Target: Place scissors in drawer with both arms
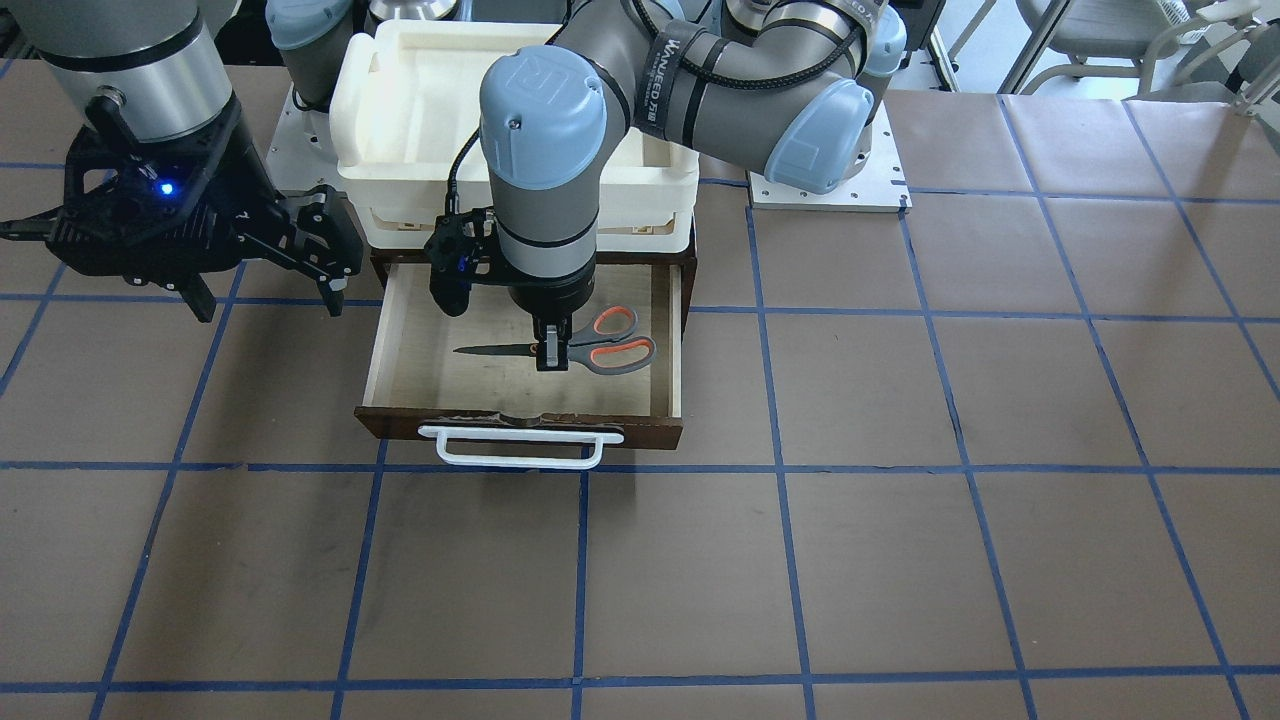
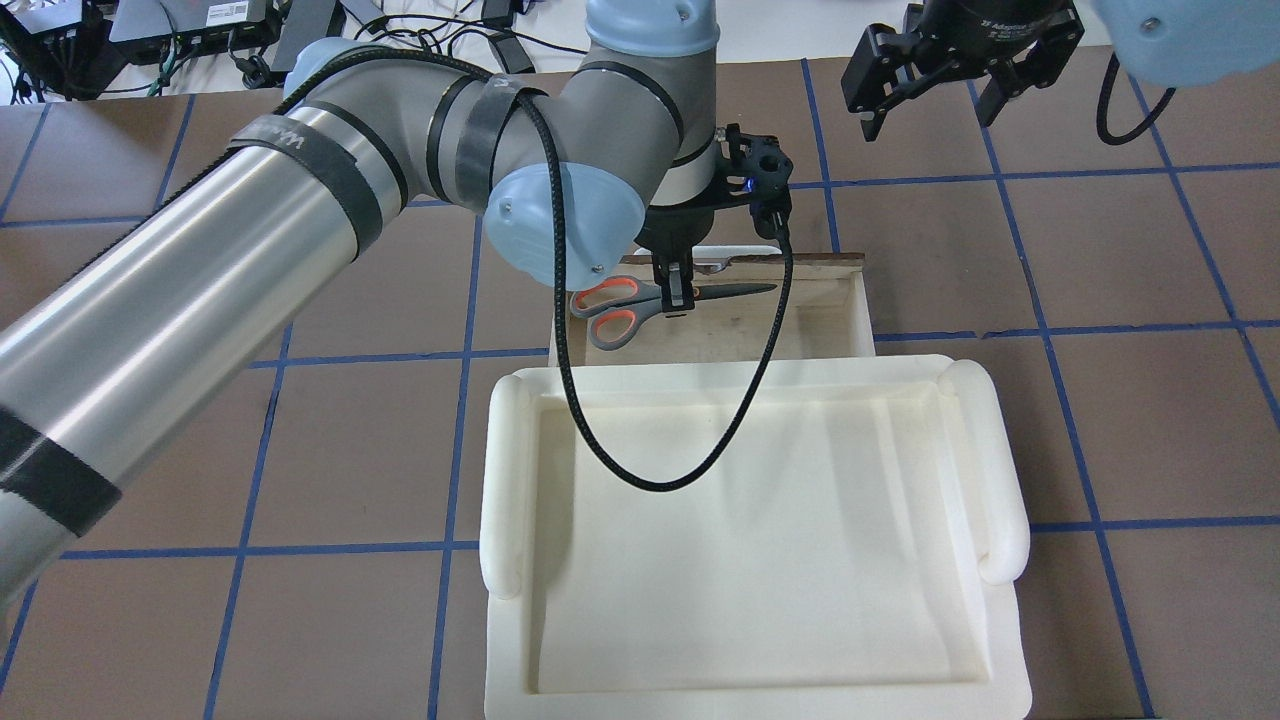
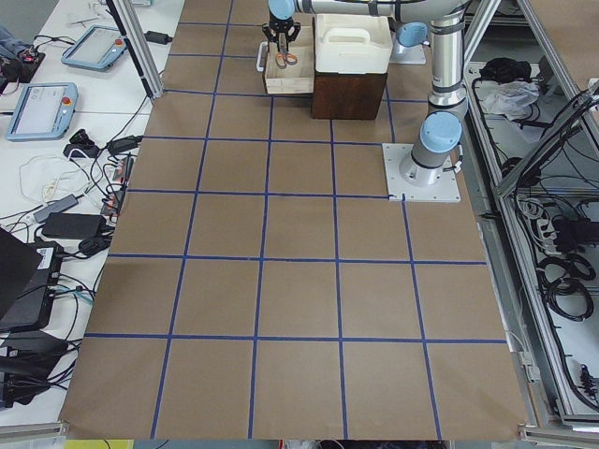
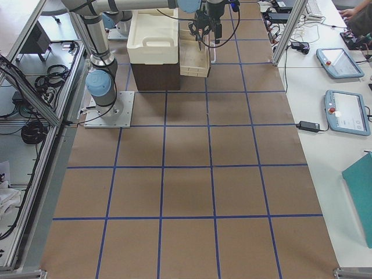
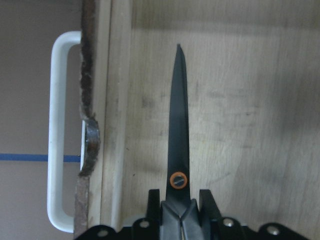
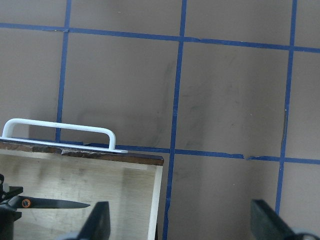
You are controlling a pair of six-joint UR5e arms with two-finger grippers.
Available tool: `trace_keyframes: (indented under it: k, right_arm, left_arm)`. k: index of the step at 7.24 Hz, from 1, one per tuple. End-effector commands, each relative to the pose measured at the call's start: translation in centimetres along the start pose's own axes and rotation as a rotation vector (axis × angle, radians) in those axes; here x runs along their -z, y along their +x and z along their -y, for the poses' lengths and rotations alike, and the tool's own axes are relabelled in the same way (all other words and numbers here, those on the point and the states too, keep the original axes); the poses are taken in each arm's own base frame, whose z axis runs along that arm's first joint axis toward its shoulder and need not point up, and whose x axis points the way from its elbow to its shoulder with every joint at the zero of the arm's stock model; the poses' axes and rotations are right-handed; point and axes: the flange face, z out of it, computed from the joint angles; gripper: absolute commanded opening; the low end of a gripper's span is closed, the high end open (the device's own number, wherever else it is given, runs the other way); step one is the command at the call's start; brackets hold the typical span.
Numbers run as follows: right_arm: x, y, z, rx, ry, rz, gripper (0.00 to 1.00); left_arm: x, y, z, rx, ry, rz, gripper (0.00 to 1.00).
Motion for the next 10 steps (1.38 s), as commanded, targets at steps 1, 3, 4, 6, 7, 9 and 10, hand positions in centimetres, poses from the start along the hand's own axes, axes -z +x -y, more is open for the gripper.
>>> trace_keyframes:
  k: [1,3,4,6,7,9,10]
  right_arm:
    - [-0.2,0.1,-0.1,0.002,-0.008,-0.012,1.0]
    - [-0.9,0.1,0.0,0.002,-0.019,-0.012,1.0]
    - [-1.0,0.1,0.0,0.001,-0.016,-0.012,1.0]
    - [-1.0,0.1,0.1,0.001,-0.009,-0.005,1.0]
    - [-0.9,0.0,0.1,0.001,-0.007,0.001,1.0]
    - [-1.0,0.0,0.2,0.001,-0.007,0.001,1.0]
    - [-1.0,0.0,0.2,0.001,-0.007,0.0,1.0]
  left_arm:
    - [-0.7,0.4,0.5,-0.021,-0.011,-0.02,0.0]
    - [-1.6,0.7,0.8,-0.03,-0.018,-0.036,0.0]
    - [-2.2,0.5,1.0,-0.028,-0.011,-0.048,0.0]
    - [-2.4,1.0,1.6,-0.04,-0.012,-0.052,0.0]
    - [-2.4,1.2,1.8,-0.043,-0.013,-0.052,0.0]
    - [-2.6,1.4,2.1,-0.035,-0.006,-0.061,0.66]
    - [-2.5,1.7,2.3,-0.033,0.022,-0.089,0.95]
